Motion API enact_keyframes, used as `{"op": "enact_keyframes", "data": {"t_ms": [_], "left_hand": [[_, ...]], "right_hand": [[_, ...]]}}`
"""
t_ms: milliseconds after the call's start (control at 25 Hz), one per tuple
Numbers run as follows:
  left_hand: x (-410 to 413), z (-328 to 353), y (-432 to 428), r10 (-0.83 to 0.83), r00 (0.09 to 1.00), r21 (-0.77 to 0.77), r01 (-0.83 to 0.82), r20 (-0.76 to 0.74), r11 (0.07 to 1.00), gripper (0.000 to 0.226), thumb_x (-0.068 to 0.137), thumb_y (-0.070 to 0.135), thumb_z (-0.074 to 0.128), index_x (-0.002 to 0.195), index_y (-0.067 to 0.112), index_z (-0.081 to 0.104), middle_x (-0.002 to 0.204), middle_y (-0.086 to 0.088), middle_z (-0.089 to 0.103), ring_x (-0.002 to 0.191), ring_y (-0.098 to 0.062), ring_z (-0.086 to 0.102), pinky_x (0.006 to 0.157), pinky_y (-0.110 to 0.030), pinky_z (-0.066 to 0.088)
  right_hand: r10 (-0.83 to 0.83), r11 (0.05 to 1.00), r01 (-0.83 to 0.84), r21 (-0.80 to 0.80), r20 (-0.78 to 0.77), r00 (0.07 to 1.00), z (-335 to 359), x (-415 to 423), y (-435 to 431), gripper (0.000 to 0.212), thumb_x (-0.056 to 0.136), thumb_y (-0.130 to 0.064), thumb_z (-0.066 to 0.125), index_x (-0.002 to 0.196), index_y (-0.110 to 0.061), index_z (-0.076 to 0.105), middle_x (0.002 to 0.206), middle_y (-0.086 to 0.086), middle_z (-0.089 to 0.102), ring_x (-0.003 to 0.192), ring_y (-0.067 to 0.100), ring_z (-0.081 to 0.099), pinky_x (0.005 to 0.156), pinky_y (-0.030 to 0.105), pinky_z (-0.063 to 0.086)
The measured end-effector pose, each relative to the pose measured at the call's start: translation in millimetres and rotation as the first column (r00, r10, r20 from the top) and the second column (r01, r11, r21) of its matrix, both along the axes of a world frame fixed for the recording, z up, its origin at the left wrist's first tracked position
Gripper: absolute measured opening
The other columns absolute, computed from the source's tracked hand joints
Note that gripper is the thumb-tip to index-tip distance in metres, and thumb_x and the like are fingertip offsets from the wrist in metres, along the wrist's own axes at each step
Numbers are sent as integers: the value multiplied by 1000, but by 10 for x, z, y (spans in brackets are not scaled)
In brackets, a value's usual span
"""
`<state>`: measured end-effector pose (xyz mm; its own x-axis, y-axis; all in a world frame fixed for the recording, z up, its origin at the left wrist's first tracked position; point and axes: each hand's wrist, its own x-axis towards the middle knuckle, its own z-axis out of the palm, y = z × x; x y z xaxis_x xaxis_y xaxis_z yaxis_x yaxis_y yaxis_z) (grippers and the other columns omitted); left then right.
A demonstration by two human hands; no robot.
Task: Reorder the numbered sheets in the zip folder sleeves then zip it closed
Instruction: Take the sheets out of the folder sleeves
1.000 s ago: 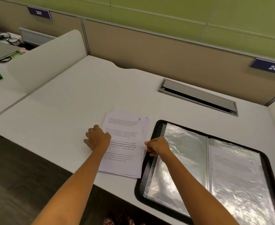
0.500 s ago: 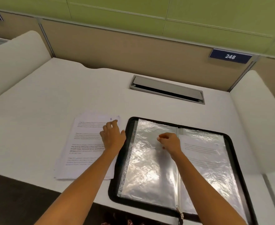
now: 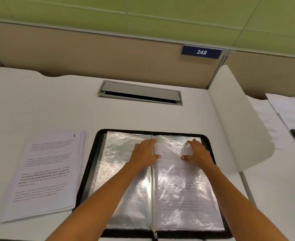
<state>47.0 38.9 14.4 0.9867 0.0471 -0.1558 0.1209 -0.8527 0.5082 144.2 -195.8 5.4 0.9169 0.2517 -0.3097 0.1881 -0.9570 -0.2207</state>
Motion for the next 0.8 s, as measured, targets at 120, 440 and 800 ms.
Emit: {"op": "enact_keyframes", "data": {"t_ms": [120, 440, 800], "left_hand": [[159, -72, -200, -121, 991, 45, 123, -48, 991, 86, 84, 52, 65, 152, 21, 22, 159, -1, 21, 146, -19, 20, 116, -41, 15], [334, -269, -467, -154, 988, 95, 154, -8, 983, 80, 78, 66, 62, 146, 31, 37, 158, 9, 24, 146, -12, 13, 116, -48, -4], [516, 16, -823, 163, 986, -456, -165, -44, 875, 75, 68, 87, 48, 113, 29, 67, 97, 8, 74, 87, -5, 68, 88, -34, 53]], "right_hand": [[50, 997, -51, -51, -27, 998, 10, 115, -249, 97, 73, -66, 68, 149, -25, 24, 159, -1, 17, 147, 21, 17, 111, 47, 31], [113, 992, -119, 38, 139, 984, -54, 101, -363, 84, 83, -54, 65, 151, -22, 27, 152, 8, 37, 143, 24, 27, 115, 39, 18], [-114, 771, -11, 637, 156, 981, 257, -41, -89, 52, 87, -17, 68, 135, -25, 49, 85, -7, 70, 87, 9, 64, 87, 23, 49]]}}
